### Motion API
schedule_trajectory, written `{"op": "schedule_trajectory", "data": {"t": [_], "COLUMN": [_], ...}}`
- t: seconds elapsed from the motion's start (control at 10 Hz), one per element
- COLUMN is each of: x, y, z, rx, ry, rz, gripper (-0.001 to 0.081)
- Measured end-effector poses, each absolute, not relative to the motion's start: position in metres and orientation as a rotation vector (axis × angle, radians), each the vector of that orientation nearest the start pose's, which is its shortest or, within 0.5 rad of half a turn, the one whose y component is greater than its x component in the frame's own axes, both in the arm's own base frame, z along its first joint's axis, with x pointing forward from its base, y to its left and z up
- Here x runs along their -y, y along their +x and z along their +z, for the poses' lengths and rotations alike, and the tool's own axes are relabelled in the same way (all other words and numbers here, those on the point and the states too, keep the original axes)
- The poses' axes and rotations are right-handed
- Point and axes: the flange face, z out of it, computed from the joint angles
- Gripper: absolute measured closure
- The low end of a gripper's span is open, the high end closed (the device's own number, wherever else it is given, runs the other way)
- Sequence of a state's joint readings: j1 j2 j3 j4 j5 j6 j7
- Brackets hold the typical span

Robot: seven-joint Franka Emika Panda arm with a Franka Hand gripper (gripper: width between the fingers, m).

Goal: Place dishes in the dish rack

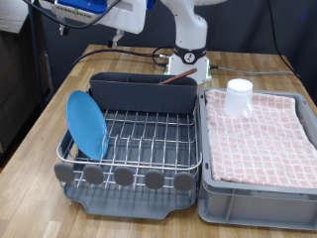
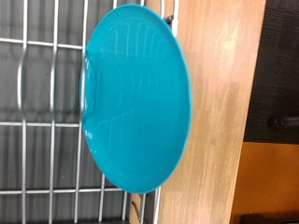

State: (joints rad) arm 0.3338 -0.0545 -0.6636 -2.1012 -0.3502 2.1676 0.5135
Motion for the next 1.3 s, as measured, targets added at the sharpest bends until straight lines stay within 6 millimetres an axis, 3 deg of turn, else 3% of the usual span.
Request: {"op": "schedule_trajectory", "data": {"t": [0.4, 0.7, 1.0, 1.3], "x": [0.130, 0.081, 0.072, 0.023], "y": [0.515, 0.508, 0.503, 0.501], "z": [0.453, 0.456, 0.456, 0.462], "rx": [-0.957, -0.997, -1.020, -0.948], "ry": [-3.214, -3.187, -3.175, -3.206], "rz": [-0.083, -0.057, -0.050, 0.023], "gripper": [0.0003, 0.0003, 0.0003, 0.0003]}}
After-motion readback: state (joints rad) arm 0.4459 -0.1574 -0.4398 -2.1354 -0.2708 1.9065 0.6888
